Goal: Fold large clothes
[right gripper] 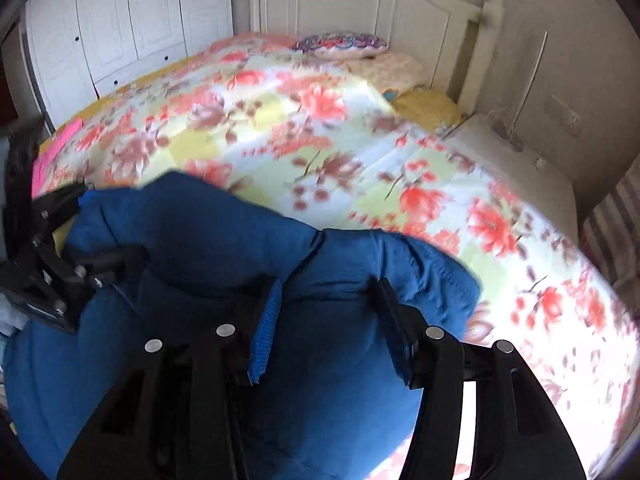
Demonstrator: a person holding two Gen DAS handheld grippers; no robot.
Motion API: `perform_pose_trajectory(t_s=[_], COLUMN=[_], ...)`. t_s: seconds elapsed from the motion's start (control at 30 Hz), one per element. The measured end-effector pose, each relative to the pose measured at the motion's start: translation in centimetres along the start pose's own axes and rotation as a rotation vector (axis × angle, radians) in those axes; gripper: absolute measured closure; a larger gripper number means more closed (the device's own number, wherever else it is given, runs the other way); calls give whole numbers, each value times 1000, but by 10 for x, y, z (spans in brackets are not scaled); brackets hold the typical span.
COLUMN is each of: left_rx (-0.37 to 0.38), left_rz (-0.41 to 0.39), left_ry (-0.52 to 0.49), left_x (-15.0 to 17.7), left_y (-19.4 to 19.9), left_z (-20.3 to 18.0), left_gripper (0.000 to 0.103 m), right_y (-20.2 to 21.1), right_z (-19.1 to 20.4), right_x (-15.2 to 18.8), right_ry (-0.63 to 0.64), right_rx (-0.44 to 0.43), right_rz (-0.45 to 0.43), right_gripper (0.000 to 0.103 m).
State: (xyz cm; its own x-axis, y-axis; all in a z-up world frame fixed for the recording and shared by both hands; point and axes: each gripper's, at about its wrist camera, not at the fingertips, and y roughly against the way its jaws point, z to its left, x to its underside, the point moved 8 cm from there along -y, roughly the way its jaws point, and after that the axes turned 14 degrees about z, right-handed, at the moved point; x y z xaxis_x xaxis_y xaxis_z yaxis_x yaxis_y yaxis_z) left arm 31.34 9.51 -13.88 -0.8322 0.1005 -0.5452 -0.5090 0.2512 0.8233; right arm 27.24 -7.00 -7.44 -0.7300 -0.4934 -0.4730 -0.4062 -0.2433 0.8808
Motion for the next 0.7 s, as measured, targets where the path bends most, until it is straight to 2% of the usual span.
perform_pose_trajectory(t_s=[0.07,0.1,0.17,0.2,0.23,0.27,0.3,0.4,0.47,0.5,0.53,0.57,0.6,0.63,0.67,0.7], left_rx=[6,8,13,17,17,18,23,29,21,15,12,10,6,3,-1,-17], left_rz=[-3,-5,-5,-3,-2,2,7,8,4,1,-1,-2,-3,-4,-5,-8], left_ry=[7,9,11,12,16,21,25,25,23,23,24,27,30,31,31,31], left_x=[1,1,1,1,0,0,0,0,0,0,0,0,0,1,1,1], left_y=[0,0,0,0,-1,-2,-3,-3,-2,-2,-1,-1,-1,0,0,1], left_z=[2,2,2,2,3,5,6,5,5,5,5,5,6,6,6,6], left_gripper=[2,2,2,2,2,2,2,2,2,2,2,2,2,2,2,2], right_y=[13,5,-33,-67,-86,-86,-85,-77,-59,-42,-27,-24,-36,-60,-84,-88], right_z=[-24,-29,-30,-23,-16,-17,-19,-12,-12,-8,2,13,24,38,45,45], right_x=[-11,-16,-20,-11,-4,-4,-4,-9,-21,-30,-38,-41,-39,-31,-20,-20], right_ry=[-104,-144,-141,-102,-82,-104,-121,-54,-62,-62,-49,-29,-1,55,110,110], right_rx=[-24,-51,-82,-73,-81,-88,-89,16,68,62,13,-33,-53,-60,-30,-31], right_rz=[-93,-107,-33,61,72,41,48,95,60,-7,-71,-79,-25,87,178,175], right_gripper=[50,50,51,51,51,51,51,51,51,51,51,51,51,51,51,51])
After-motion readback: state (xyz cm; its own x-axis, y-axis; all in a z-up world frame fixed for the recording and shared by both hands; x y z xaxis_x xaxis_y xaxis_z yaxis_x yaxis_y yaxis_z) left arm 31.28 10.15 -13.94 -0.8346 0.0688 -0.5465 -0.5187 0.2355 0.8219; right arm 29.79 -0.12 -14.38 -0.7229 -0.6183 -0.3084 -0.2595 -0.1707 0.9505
